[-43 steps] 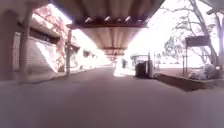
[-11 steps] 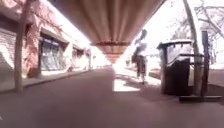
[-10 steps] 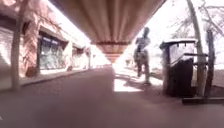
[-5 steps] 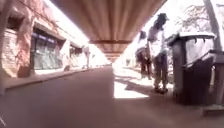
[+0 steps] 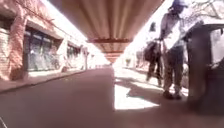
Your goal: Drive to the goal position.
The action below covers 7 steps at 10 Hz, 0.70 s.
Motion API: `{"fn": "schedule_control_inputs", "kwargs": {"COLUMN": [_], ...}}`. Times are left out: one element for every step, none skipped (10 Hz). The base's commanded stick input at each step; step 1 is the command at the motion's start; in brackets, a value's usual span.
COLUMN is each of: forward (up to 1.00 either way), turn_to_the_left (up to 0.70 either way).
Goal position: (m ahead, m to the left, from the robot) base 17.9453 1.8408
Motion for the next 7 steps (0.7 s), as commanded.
{"fn": "schedule_control_inputs", "kwargs": {"forward": [0.85,0.85,0.85,0.85,0.85,0.85,0.85], "turn_to_the_left": [0.0,0.0,0.0,0.0,0.0,0.0,0.0]}}
